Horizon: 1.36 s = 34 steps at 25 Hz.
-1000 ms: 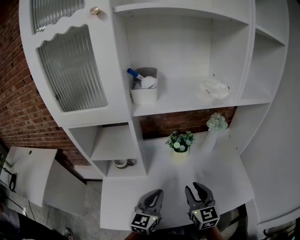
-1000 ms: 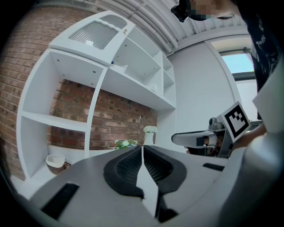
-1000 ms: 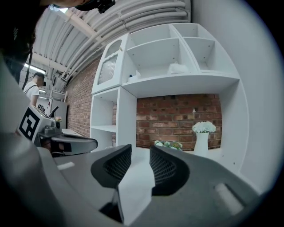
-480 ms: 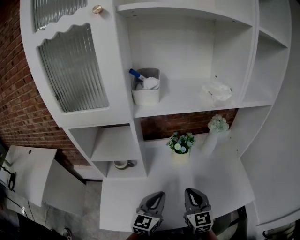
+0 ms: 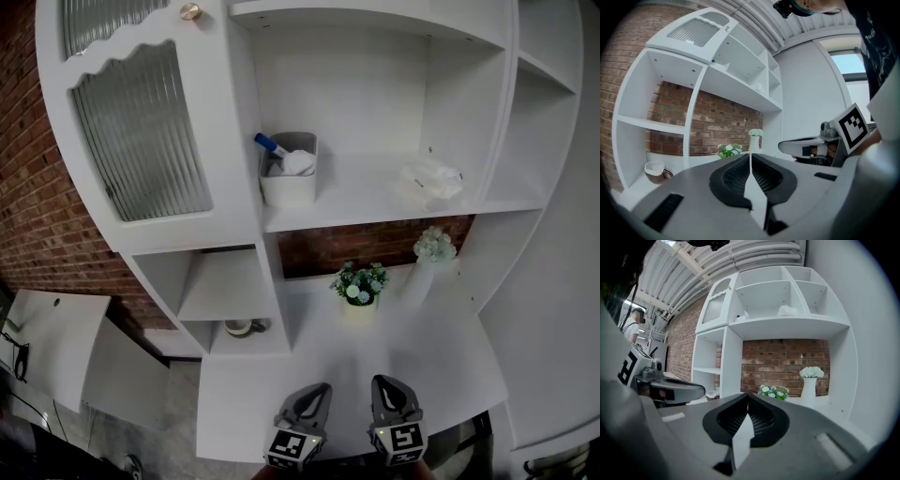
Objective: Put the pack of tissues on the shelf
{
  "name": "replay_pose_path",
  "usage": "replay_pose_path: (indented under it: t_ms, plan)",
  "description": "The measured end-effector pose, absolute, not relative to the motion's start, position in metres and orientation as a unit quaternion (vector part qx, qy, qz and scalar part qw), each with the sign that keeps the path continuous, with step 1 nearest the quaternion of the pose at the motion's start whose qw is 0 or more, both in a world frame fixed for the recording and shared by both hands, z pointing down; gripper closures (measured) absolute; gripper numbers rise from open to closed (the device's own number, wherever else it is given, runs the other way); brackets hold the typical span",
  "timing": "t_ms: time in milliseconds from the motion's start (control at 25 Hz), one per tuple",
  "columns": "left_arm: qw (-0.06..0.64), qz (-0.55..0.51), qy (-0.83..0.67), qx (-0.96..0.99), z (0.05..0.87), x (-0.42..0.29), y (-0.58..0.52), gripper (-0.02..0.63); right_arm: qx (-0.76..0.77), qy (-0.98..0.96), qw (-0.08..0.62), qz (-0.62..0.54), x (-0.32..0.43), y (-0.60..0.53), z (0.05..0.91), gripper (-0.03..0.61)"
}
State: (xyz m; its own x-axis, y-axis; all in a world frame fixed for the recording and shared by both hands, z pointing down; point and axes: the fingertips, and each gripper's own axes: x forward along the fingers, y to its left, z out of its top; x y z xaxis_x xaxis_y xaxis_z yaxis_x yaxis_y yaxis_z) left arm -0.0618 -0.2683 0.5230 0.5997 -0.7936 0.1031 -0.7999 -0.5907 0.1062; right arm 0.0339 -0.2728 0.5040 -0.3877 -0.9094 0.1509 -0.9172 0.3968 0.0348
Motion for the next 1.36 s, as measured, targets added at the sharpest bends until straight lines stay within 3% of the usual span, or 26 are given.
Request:
replay_pose_path:
  t_ms: [1360]
  plan:
    - [0.080, 0.039, -0.427, 0.900, 0.537, -0.055, -0.262, 0.595, 0.558, -0.824, 0.093, 0.029, 0.038, -0.266, 0.519, 0.575]
